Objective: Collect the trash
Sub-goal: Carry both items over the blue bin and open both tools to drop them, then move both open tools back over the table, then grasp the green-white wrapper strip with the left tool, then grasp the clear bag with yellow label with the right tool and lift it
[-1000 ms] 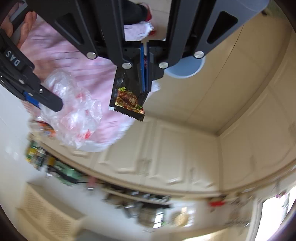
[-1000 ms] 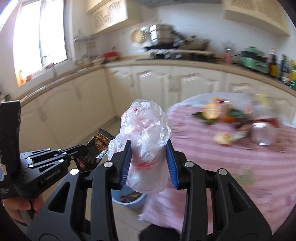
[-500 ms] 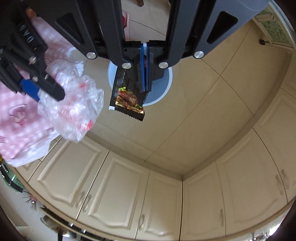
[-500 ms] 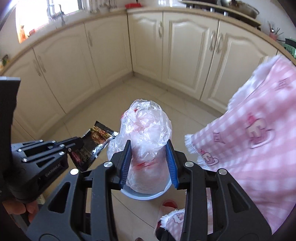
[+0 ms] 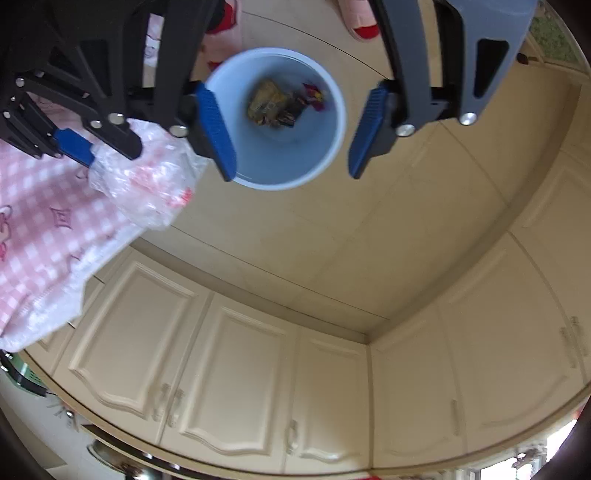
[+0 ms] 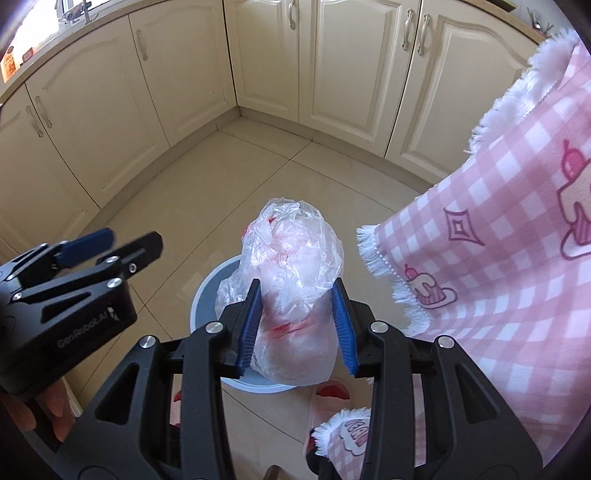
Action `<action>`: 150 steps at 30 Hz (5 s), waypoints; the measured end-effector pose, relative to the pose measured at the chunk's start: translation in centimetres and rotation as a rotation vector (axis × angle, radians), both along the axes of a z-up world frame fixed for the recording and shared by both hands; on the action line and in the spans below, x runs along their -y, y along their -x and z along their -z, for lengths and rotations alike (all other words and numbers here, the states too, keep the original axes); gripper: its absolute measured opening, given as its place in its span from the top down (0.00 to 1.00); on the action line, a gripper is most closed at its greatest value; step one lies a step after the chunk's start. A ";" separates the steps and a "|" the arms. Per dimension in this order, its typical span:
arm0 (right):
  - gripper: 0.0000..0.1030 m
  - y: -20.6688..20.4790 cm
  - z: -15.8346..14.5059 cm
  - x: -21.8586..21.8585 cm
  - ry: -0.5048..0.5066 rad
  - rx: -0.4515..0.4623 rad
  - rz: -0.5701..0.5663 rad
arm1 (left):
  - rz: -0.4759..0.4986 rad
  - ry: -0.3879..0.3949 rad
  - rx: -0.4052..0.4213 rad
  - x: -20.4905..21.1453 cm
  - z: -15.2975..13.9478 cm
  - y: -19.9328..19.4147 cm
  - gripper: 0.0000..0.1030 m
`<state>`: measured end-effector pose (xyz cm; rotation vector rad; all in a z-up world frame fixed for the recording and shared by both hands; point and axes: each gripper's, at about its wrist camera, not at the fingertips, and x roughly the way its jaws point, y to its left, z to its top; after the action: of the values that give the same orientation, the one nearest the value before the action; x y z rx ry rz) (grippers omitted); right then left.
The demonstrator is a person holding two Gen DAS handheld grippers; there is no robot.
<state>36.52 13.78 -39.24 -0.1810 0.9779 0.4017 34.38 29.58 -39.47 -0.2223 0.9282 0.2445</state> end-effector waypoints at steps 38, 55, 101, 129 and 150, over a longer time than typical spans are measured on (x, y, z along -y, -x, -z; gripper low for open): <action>0.49 2.5 -6.4 -0.5 -0.008 0.150 -0.039 | -0.122 -0.039 0.104 -0.9 -5.3 4.3 0.38; 0.41 13.2 -23.4 12.7 -0.151 0.441 0.081 | 0.034 -0.100 0.370 11.4 -20.9 12.9 0.29; 0.26 11.8 -25.1 38.4 -0.102 0.417 0.546 | 0.577 0.005 0.292 33.7 -25.1 6.5 0.90; 0.97 5.6 -24.6 30.2 0.428 0.582 0.384 | 0.518 0.080 0.328 29.2 -25.3 5.5 0.90; 0.28 5.1 -20.1 48.9 -0.946 0.130 0.786 | 0.544 0.068 0.324 30.7 -25.3 6.0 0.90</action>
<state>31.44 -35.14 -19.17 0.9965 0.5801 0.0854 28.38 -1.09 -14.20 -0.0621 0.6445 -0.3190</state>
